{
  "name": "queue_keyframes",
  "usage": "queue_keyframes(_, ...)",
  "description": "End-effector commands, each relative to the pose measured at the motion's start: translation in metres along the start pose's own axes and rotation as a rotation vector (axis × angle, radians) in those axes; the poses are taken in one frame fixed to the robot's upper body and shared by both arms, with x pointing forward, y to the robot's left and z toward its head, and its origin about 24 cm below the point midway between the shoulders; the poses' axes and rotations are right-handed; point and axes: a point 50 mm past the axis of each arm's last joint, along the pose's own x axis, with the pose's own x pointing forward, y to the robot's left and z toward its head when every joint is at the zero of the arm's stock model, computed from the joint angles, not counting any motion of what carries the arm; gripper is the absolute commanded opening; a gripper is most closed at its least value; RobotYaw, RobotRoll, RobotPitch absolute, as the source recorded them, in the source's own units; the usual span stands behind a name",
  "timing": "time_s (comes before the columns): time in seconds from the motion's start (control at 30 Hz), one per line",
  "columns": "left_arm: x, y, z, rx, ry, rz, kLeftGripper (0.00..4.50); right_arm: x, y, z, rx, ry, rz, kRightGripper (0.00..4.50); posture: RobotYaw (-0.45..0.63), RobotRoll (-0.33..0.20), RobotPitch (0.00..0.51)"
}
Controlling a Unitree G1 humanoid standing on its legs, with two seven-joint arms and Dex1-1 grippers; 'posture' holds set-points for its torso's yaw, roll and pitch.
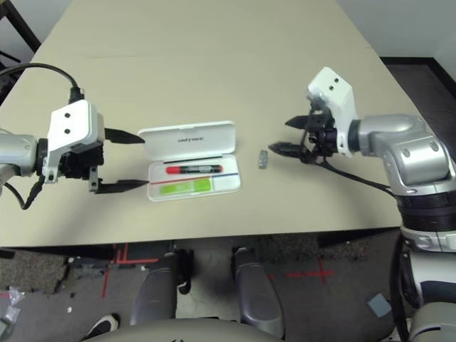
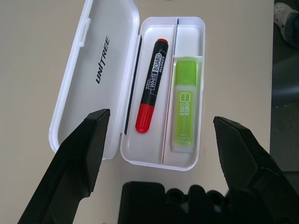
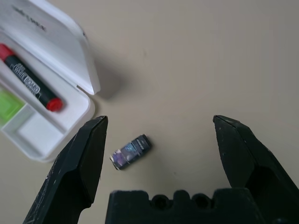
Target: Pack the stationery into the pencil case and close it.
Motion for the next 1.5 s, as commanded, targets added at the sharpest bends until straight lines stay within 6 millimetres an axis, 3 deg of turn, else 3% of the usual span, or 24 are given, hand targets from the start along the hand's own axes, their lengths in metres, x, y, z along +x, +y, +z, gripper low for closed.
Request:
queue_keyframes(0.03, 0.005, 0.001, -0.003, 0.005, 0.005, -0.007, 4.49, 0.006, 0.007, -0.001, 0.142, 0.030, -0.170, 4.50, -0.12, 0.000, 0.172)
queue_keyframes(0.27, 0.011, 0.001, -0.003, 0.010, -0.014, -0.009, 4.49, 0.017, 0.041, -0.013, 0.330, 0.062, -0.318, 4.50, -0.14, 0.000, 0.169)
queue_keyframes(0.63, 0.016, 0.002, -0.002, 0.022, -0.024, -0.021, 4.49, 0.030, 0.052, -0.044, 0.366, 0.154, -0.378, 4.50, -0.15, 0.000, 0.164)
queue_keyframes(0.97, 0.016, 0.004, -0.004, 0.021, -0.010, 0.008, 4.49, 0.045, 0.051, -0.042, 0.366, 0.152, -0.334, 4.50, -0.12, 0.000, 0.160)
queue_keyframes(1.1, 0.015, 0.003, -0.005, 0.016, -0.005, 0.012, 4.50, 0.048, 0.053, -0.044, 0.414, 0.147, -0.306, 3.54, -0.12, 0.000, 0.162)
queue_keyframes(1.37, 0.013, 0.005, -0.007, 0.014, 0.011, 0.020, 4.50, 0.043, 0.049, -0.045, 0.418, 0.157, -0.307, 0.35, -0.12, 0.000, 0.169)
queue_keyframes(1.5, 0.014, 0.005, -0.007, 0.013, 0.009, 0.018, 4.50, 0.038, 0.046, -0.043, 0.372, 0.160, -0.288, 0.25, -0.12, 0.000, 0.169)
